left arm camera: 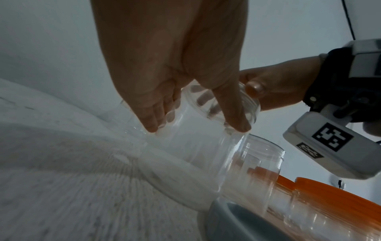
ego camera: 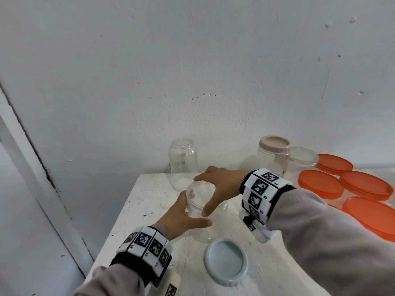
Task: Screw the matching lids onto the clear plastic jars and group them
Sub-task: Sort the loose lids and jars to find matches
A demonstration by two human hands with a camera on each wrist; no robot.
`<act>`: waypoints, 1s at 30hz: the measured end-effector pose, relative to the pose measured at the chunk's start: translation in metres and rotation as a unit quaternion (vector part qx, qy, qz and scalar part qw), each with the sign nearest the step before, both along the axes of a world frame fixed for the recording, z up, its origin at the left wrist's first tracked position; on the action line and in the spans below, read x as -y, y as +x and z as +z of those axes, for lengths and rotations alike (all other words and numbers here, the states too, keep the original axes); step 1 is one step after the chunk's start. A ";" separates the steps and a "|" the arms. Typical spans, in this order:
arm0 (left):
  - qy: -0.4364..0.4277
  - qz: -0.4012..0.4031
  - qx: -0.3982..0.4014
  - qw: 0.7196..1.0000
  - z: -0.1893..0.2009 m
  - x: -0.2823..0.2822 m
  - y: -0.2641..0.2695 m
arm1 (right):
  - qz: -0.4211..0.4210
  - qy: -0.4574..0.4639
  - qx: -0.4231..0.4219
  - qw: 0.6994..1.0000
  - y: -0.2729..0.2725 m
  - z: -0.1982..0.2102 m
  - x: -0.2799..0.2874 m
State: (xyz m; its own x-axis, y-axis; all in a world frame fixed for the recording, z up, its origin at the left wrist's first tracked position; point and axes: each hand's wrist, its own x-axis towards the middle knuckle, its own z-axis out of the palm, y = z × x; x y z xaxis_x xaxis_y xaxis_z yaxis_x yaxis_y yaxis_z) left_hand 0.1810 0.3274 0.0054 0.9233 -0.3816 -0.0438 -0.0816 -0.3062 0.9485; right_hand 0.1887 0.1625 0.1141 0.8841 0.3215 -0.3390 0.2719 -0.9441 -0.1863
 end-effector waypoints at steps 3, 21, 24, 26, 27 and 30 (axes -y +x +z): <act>0.001 -0.003 -0.003 1.000 -0.001 -0.001 0.002 | -0.020 -0.022 0.006 1.000 -0.001 -0.004 -0.003; -0.007 -0.017 0.000 1.000 -0.007 -0.002 0.006 | -0.030 -0.064 -0.012 0.997 0.001 0.007 -0.009; -0.002 -0.020 0.000 1.000 -0.006 -0.003 0.006 | -0.034 -0.084 -0.014 0.996 0.002 0.007 -0.010; -0.001 -0.021 0.004 1.000 -0.005 -0.002 0.006 | -0.020 -0.096 -0.025 0.995 0.004 0.009 -0.010; -0.004 -0.022 0.005 1.000 -0.005 -0.002 0.006 | -0.013 -0.099 -0.031 0.995 0.005 0.010 -0.010; -0.016 -0.024 0.007 1.000 -0.005 -0.002 0.006 | -0.003 -0.099 -0.036 0.994 0.007 0.009 -0.011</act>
